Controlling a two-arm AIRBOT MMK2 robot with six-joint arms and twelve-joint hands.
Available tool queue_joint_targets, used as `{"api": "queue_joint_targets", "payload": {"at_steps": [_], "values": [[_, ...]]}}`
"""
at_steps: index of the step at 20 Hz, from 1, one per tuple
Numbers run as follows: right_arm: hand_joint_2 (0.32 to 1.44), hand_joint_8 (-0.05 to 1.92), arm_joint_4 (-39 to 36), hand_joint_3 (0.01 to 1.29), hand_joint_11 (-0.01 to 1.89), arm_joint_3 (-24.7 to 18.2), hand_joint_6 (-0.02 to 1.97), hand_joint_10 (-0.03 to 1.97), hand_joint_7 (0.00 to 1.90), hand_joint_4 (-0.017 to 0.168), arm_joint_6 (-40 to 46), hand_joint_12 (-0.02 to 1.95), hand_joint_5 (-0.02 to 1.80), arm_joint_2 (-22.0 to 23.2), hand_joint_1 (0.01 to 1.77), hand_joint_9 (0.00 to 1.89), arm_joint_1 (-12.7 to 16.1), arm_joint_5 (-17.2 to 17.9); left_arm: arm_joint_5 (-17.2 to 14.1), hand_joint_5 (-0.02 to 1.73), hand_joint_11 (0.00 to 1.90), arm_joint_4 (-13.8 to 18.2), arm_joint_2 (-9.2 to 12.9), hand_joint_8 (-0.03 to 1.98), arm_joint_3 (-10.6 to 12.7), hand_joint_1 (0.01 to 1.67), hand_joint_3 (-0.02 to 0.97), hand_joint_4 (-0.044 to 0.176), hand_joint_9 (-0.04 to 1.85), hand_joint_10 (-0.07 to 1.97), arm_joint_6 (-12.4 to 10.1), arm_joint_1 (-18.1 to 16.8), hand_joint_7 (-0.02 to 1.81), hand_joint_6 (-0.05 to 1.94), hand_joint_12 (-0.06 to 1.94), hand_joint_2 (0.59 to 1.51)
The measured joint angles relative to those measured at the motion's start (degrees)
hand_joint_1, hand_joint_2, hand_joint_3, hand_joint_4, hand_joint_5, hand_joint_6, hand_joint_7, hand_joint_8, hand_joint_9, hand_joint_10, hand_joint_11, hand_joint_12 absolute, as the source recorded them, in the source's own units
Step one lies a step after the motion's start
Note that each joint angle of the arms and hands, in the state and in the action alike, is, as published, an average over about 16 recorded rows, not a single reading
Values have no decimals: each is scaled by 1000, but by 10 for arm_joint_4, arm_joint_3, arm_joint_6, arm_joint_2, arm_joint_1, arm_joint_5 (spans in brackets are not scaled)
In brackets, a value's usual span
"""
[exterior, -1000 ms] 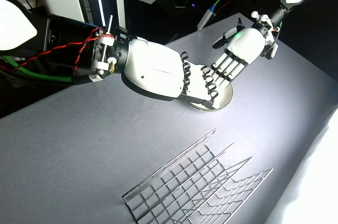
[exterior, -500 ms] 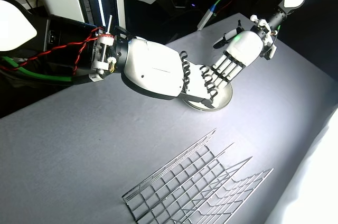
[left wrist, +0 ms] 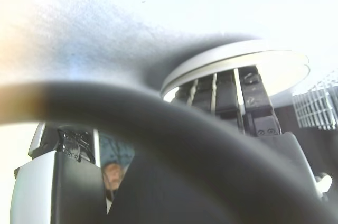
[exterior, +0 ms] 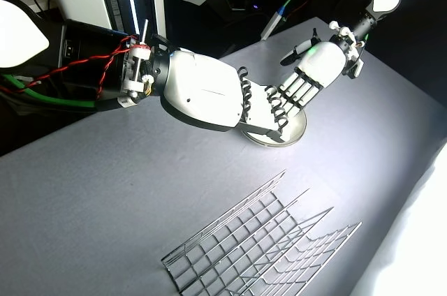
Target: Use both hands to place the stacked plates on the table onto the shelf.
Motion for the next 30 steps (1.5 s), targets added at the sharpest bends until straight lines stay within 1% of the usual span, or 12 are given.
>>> {"api": "queue_joint_targets", "payload": {"at_steps": [5,8,13,16,19,23,25,30], "values": [[1292,14,-5,15,21,0,20,12,153,3,-1,411,142,1,19,121,-5,7,17,-9,16,-17,-17,-17,-6,13,24,-7,-4,-5,4,7,-14,-26,-18,1117],[1292,14,-22,15,21,1,20,12,157,2,-2,414,144,0,19,124,-8,15,28,-10,17,-29,-30,-20,-10,13,23,-8,-6,-8,4,8,-15,-26,-18,1118],[1292,14,-78,15,21,7,20,12,160,2,-3,407,143,-7,20,128,-11,40,42,-12,18,-42,-49,-24,-14,13,23,-8,-5,-14,4,7,-16,-26,-17,1119],[1285,14,-121,14,21,11,20,13,149,3,-4,394,134,-13,75,120,-12,59,46,-13,18,-47,-57,-25,-13,13,23,-8,-4,-17,4,5,-16,-27,-17,1119],[1245,14,-163,14,21,16,20,13,121,3,-3,339,116,-19,229,97,-15,76,49,-13,19,-48,-63,-25,-13,13,23,-8,-3,-18,4,2,-17,-27,-16,1119],[1167,14,-208,14,21,23,20,12,82,4,-3,238,83,-30,499,66,-20,94,47,-14,20,-47,-65,-25,-10,14,23,-8,-3,-17,4,1,-17,-28,-16,1119],[1126,14,-220,14,21,25,21,12,65,4,-2,204,67,-35,644,52,-24,99,46,-14,20,-47,-66,-25,-8,13,23,-8,-4,-18,4,0,-17,-28,-16,1119],[1025,14,-230,14,21,34,21,12,26,4,-1,226,33,-52,1007,19,-35,100,44,-14,19,-46,-67,-25,-5,13,23,-8,-7,-18,4,0,-17,-29,-16,1119]]}}
